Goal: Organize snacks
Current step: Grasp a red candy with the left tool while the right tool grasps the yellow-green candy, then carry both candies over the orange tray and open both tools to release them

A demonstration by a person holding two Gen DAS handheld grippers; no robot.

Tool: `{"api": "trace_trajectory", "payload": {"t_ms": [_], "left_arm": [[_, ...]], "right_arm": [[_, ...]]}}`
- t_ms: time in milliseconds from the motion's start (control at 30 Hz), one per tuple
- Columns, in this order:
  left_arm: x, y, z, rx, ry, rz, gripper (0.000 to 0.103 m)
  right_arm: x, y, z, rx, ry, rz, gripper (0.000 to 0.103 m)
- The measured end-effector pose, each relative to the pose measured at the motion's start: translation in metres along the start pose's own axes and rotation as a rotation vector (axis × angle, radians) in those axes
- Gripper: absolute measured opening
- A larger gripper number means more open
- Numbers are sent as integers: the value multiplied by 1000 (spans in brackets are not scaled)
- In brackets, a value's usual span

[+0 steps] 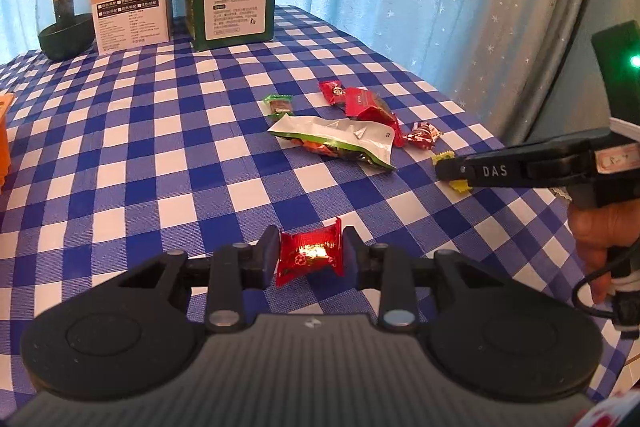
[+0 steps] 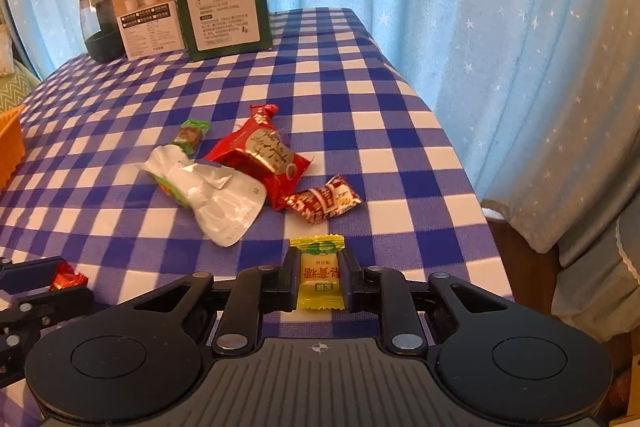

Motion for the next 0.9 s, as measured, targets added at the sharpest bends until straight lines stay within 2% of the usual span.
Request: {"api": "trace_trajectory", "payload": {"t_ms": [367, 633, 900], "left_arm": [[50, -6, -23, 48, -54, 15, 30], [100, -14, -52, 102, -115, 41, 30], [156, -24, -90, 134, -194, 85, 30]], "right_arm": [[51, 9, -43, -73, -4, -8, 21], [90, 8, -95, -93, -68, 4, 21], [115, -6, -161, -53, -162, 31, 21]]}}
Point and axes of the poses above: each gripper's, at about its wrist camera, not at the fingertips, and x roughly against the way its jaws point, z to its right, y to its underside, the point moved 5 cm from there along -x, roughly the way its jaws point, and after that the axes turned 12 degrees about z, right-handed, at the moved point
